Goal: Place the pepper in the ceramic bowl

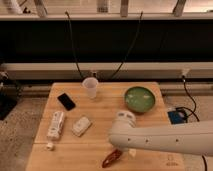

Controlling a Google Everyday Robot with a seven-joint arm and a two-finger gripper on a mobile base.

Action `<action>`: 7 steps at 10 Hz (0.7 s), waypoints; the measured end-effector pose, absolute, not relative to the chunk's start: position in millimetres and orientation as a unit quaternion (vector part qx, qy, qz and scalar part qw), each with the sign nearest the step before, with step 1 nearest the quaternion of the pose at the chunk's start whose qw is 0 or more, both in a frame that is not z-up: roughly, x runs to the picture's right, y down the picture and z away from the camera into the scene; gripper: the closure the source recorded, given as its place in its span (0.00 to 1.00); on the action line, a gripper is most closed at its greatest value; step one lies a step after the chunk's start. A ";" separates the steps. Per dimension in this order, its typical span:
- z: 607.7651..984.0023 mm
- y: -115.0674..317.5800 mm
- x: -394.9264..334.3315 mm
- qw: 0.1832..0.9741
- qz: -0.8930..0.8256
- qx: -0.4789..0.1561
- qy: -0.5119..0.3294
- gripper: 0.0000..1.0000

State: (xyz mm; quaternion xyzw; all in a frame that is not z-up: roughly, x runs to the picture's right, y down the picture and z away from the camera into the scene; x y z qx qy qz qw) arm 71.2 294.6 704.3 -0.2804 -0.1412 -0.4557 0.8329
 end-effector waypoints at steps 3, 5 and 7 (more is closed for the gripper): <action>706.8 320.1 67.8 0.835 -0.436 -0.294 -0.160 0.20; 707.1 334.0 68.1 0.835 -0.432 -0.298 -0.165 0.20; 707.0 340.5 66.6 0.834 -0.433 -0.298 -0.167 0.20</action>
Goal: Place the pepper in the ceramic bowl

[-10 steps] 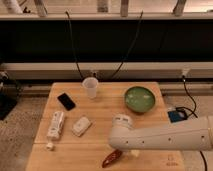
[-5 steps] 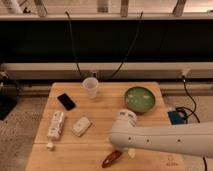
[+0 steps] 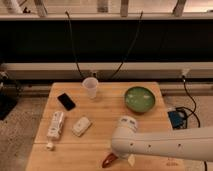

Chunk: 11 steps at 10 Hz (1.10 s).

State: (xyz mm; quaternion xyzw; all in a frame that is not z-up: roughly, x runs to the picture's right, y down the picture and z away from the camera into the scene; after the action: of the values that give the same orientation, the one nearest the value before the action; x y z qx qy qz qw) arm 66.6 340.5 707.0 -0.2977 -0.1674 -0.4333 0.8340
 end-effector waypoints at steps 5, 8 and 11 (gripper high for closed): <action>718.6 355.1 56.6 0.824 -0.446 -0.300 -0.178 0.22; 721.7 357.5 54.8 0.819 -0.452 -0.302 -0.182 0.49; 721.5 358.0 56.9 0.817 -0.454 -0.303 -0.184 0.78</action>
State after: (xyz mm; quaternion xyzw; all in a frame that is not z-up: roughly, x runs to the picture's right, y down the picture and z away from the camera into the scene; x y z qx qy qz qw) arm 56.9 358.0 721.5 -0.3034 -0.1841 -0.4542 0.8172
